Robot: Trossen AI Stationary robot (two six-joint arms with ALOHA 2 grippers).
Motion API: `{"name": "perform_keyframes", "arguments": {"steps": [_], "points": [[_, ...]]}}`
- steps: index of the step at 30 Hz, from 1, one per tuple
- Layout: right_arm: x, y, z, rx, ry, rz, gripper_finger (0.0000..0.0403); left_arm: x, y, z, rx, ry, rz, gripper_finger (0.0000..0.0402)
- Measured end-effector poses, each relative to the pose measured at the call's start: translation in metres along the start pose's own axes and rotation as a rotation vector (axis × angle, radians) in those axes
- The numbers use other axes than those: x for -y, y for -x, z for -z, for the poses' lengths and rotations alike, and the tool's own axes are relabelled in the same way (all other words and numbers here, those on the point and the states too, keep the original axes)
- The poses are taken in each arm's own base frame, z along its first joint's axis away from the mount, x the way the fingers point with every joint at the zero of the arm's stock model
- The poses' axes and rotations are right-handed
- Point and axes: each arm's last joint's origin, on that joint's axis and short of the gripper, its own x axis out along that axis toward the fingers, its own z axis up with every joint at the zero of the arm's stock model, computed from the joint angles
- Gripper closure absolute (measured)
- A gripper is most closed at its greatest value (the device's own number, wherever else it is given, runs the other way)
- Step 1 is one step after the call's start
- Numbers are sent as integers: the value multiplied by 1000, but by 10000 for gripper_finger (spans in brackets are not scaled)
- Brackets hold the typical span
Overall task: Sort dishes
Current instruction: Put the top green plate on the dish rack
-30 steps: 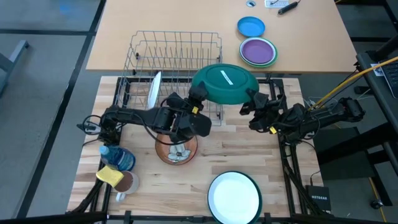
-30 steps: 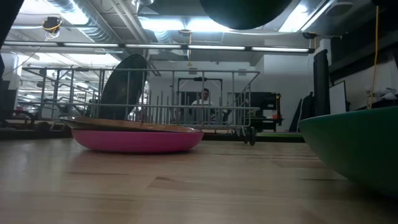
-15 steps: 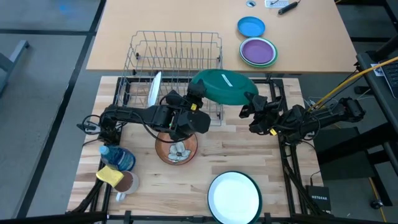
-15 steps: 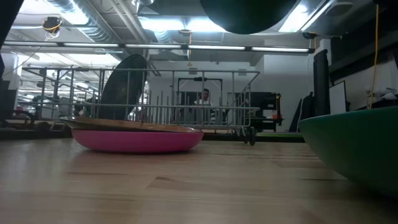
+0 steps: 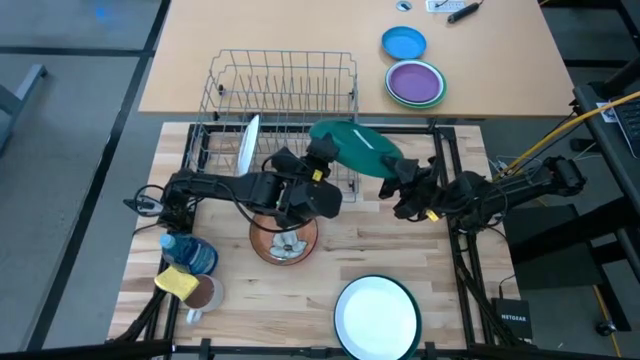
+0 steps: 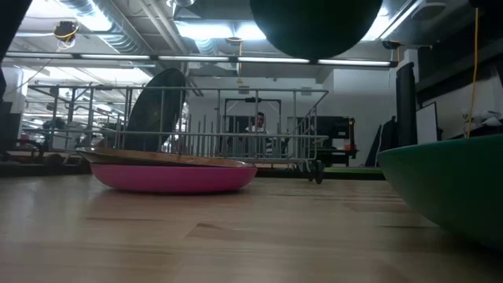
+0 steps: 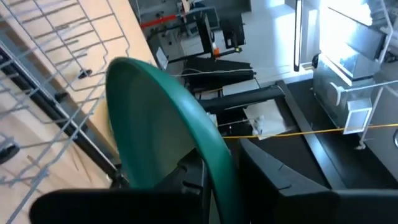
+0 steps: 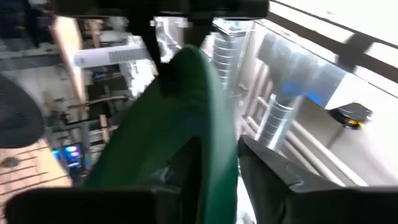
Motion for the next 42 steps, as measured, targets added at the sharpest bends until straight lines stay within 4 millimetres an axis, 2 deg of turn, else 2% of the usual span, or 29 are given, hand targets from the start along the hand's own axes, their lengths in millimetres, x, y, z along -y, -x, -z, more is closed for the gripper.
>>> {"name": "perform_keyframes", "arguments": {"steps": [4,8,16,27,42], "points": [[-6,0,-1,-5,2,-66,259,1,0,0,14,-47,7,349],[-8,1,-3,-20,-72,-95,248,3,-1,0,16,-79,8,351],[-2,8,-15,8,-171,-72,247,5,-13,-2,30,-83,-2,367],[-10,9,-14,-45,-189,-148,246,4,-33,-6,66,-80,-18,368],[-9,8,-14,-40,-192,-145,246,3,-63,-13,81,-22,-48,370]]}}
